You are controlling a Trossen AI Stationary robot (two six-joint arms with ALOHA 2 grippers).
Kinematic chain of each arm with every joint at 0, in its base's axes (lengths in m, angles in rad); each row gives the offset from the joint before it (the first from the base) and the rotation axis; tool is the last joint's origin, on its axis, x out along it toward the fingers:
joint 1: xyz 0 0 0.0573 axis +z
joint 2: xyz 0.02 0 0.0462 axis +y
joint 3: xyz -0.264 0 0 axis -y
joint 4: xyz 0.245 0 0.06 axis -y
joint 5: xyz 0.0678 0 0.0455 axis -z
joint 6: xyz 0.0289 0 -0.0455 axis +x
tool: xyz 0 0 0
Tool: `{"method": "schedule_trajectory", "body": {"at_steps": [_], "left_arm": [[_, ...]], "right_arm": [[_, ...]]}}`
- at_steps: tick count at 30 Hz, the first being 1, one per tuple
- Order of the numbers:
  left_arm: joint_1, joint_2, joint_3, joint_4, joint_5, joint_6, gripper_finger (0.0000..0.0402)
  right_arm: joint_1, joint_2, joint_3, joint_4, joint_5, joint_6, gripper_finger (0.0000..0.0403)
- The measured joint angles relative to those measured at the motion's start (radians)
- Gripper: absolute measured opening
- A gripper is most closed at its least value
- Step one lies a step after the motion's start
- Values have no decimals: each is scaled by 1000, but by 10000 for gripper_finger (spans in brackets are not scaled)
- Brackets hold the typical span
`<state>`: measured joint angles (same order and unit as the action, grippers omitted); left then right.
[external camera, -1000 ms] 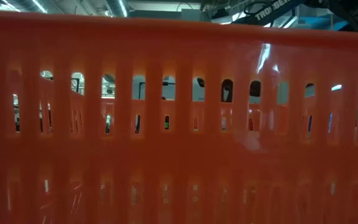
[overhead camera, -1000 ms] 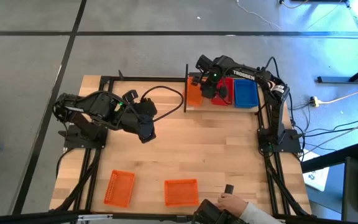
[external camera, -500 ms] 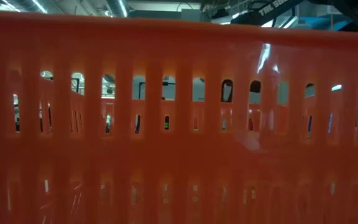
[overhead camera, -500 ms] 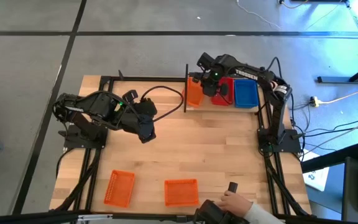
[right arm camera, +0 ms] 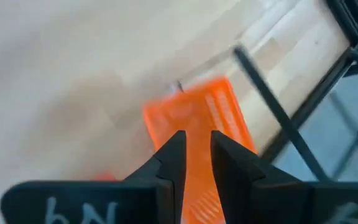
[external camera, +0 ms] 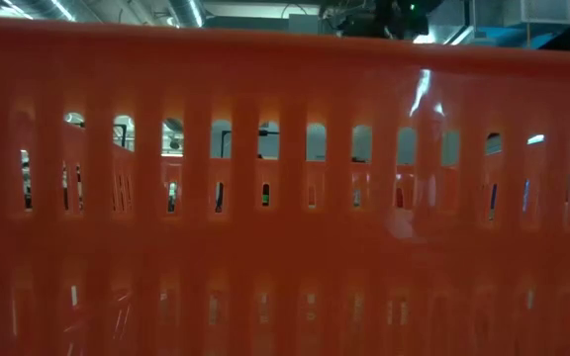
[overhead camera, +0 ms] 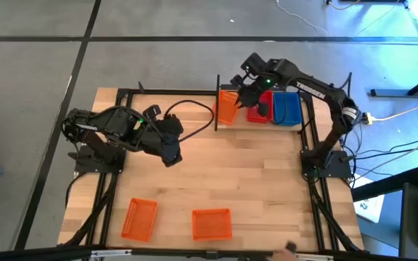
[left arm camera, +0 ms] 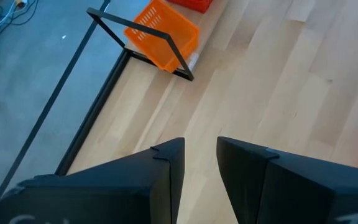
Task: Stack baskets on shelf by color
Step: Stack the right orange basket on top of the orange basket on the shelf
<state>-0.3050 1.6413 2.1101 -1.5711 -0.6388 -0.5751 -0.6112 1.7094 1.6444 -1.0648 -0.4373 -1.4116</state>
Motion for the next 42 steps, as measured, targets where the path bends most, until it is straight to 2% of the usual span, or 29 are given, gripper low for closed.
{"method": "schedule_trajectory", "body": {"at_steps": [2, 5, 7, 10, 13, 15, 19, 22, 35, 42], "left_arm": [[-1, 0, 0, 0, 1, -10, 86], [-4, 0, 0, 0, 1, -24, 86], [-9, 0, 0, 0, 6, -21, 86], [-17, 0, 0, 0, 21, -17, 86], [-29, 0, 0, 0, 28, -17, 86], [-38, 0, 0, 0, 28, -17, 86], [-60, 0, 0, 0, 28, -17, 86], [-76, 0, 0, 0, 28, -16, 86], [-95, 0, 0, 0, 28, -17, 86], [-95, 0, 0, 0, 27, -17, 86]], "right_arm": [[27, -13, 0, 0, -40, 216, 74], [63, -15, 0, 8, -108, 632, 74], [91, -10, -22, 13, -156, 787, 72], [149, -6, -112, 29, -147, 755, 58], [200, -6, -213, 131, -60, 718, 29], [215, -6, -273, 243, 1, 760, 9], [232, -5, -376, 484, 101, 861, 6], [233, -6, -425, 601, 122, 929, 2], [227, -5, -506, 674, 242, 1139, 1], [227, -5, -506, 676, 362, 1176, 0]]}}
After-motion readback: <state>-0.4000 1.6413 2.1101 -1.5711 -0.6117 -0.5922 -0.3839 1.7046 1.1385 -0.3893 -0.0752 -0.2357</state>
